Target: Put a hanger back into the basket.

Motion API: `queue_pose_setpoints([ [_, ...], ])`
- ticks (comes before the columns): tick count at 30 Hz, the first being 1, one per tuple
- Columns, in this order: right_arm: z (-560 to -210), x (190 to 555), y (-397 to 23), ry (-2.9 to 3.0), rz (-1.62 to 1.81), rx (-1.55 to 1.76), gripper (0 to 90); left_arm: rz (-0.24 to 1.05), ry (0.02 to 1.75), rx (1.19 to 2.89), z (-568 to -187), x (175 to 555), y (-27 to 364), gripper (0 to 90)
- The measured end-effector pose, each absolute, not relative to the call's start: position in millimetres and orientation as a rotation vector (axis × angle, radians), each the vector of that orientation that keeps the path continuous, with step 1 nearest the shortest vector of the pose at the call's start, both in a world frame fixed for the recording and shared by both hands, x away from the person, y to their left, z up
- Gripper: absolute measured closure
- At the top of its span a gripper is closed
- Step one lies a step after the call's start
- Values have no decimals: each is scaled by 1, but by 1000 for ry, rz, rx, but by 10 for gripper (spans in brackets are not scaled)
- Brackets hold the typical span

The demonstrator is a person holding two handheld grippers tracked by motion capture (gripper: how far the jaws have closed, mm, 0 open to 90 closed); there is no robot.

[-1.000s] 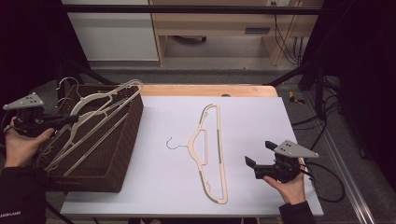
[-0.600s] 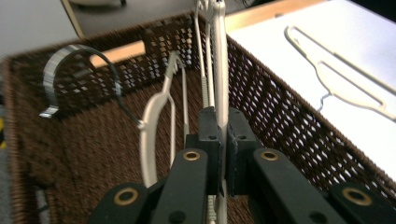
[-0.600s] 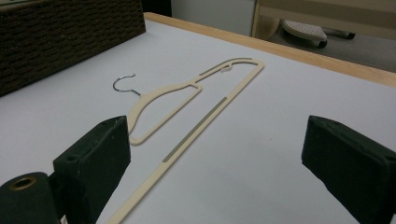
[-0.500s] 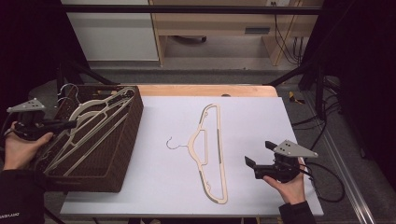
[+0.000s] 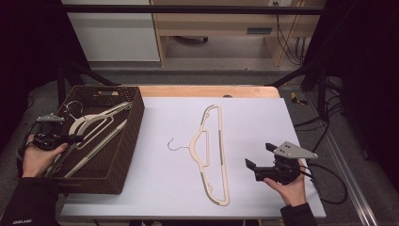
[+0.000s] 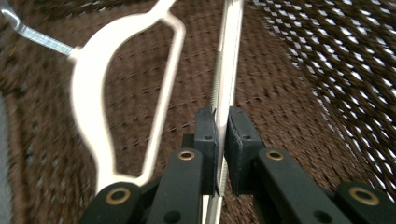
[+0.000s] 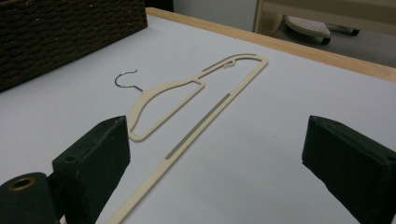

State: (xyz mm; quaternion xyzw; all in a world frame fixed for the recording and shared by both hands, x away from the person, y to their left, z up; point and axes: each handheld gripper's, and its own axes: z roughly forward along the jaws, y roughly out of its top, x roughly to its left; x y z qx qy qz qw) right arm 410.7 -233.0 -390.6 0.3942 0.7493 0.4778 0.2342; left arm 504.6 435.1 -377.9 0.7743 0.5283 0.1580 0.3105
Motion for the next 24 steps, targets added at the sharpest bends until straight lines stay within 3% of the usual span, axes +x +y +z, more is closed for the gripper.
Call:
queue_pose_setpoints([
  [7, -390, 411, -233, 2057, 1315, 1082, 79, 543, 1511, 1985, -371, 496, 443, 690],
  [9, -390, 411, -233, 2053, 1320, 1078, 79, 590, 1499, 1961, -366, 491, 444, 607],
  [15, -388, 411, -233, 2045, 1336, 1077, 81, 656, 1374, 1849, -346, 470, 428, 503],
  [24, -381, 412, -226, 2032, 1360, 1054, 84, 636, 1121, 1761, -331, 449, 374, 316],
])
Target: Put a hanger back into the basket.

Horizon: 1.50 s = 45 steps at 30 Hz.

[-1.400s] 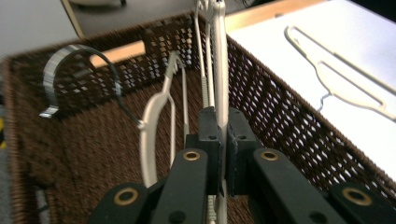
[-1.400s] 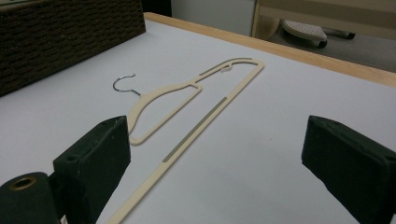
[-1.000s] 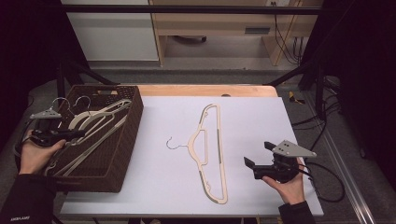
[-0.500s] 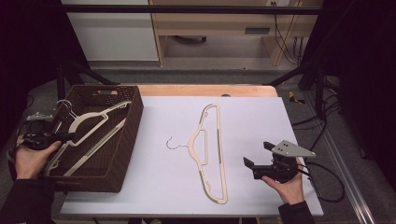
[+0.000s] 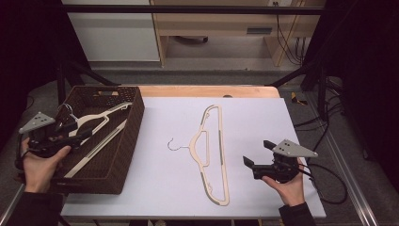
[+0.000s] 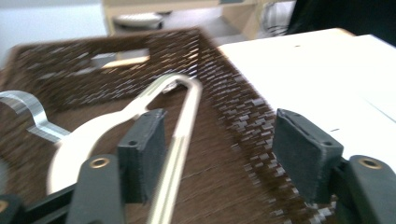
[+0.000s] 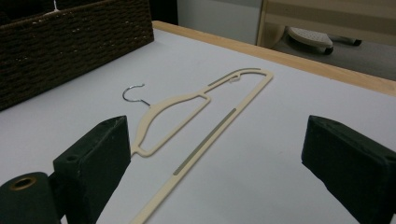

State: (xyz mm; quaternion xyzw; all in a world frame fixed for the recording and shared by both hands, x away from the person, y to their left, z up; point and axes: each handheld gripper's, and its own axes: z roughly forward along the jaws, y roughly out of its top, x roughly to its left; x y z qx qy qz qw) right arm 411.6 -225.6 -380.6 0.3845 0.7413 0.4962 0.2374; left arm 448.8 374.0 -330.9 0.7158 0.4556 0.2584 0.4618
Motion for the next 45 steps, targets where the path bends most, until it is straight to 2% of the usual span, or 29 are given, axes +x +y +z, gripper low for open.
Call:
queue_pose_setpoints([
  [8, -376, 417, -214, 2041, 1381, 1045, 88, 570, 945, 1732, -336, 433, 308, 166],
  [18, -379, 420, -196, 2087, 1372, 1045, 121, 488, 811, 1785, -366, 422, 253, 106],
  [26, -397, 421, -176, 2176, 1317, 1076, 153, 450, 769, 1829, -382, 419, 232, 86],
  [41, -439, 429, -120, 2373, 1175, 1073, 212, 414, 785, 1863, -401, 420, 221, 86],
  [44, -449, 431, -109, 2436, 1146, 1046, 256, 413, 795, 1864, -404, 420, 219, 88],
  [45, -454, 433, -106, 2449, 1138, 1052, 297, 411, 795, 1870, -404, 420, 218, 91],
])
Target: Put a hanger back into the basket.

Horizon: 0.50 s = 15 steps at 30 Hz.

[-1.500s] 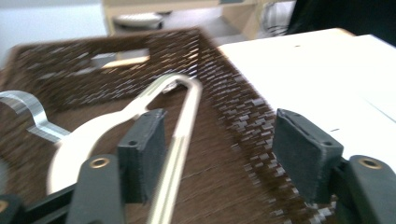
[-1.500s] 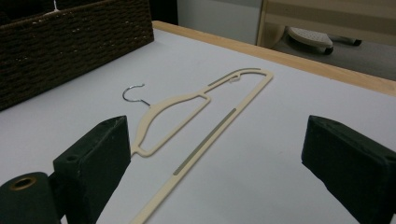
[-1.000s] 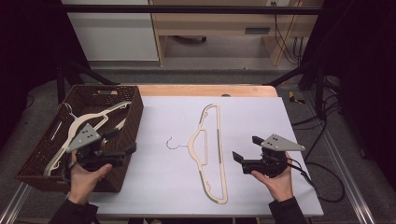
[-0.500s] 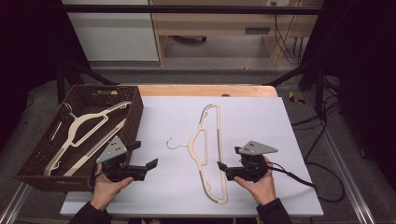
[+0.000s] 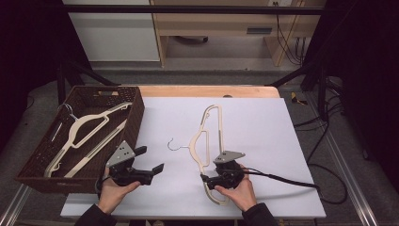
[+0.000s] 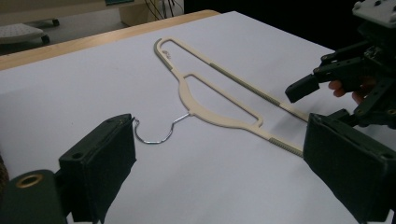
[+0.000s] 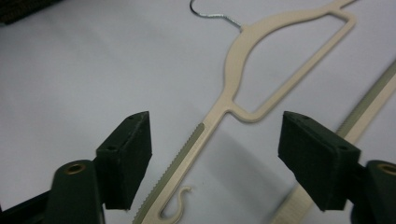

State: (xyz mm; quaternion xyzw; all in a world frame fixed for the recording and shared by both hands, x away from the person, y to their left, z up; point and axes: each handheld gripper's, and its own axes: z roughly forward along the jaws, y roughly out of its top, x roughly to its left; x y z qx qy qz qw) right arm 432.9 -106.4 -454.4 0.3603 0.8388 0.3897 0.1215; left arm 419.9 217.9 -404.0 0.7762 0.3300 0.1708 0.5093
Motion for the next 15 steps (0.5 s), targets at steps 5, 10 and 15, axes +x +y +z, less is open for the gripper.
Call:
queue_pose_setpoints([
  [5, -465, 434, -101, 2498, 1104, 1056, 388, 412, 794, 1890, -408, 420, 213, 93],
  [10, -472, 433, -92, 2512, 1024, 1041, 456, 409, 795, 1900, -411, 420, 211, 96],
  [15, -475, 431, -85, 2507, 955, 1038, 530, 406, 796, 1905, -412, 421, 210, 99],
])
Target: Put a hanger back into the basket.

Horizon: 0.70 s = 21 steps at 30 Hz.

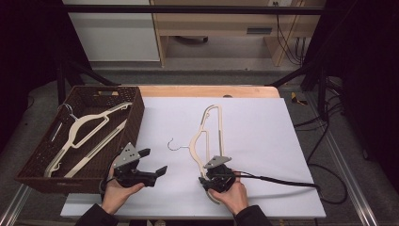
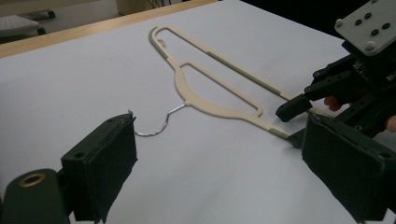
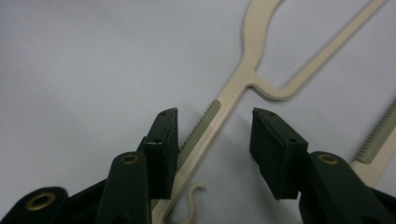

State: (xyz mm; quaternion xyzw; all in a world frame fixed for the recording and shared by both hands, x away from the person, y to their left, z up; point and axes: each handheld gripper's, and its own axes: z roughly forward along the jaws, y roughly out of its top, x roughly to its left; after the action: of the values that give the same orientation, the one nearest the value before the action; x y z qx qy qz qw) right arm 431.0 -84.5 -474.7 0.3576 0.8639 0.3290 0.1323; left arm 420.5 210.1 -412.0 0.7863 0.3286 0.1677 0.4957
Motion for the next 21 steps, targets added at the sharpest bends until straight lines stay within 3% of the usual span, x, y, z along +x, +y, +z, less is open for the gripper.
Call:
queue_pose_setpoints([
  [2, -475, 430, -84, 2491, 950, 1073, 558, 406, 799, 1907, -413, 421, 210, 100],
  [7, -472, 429, -82, 2474, 914, 1127, 739, 405, 802, 1910, -413, 421, 209, 101],
  [21, -464, 430, -109, 2459, 857, 1354, 789, 407, 805, 1923, -416, 419, 208, 104],
])
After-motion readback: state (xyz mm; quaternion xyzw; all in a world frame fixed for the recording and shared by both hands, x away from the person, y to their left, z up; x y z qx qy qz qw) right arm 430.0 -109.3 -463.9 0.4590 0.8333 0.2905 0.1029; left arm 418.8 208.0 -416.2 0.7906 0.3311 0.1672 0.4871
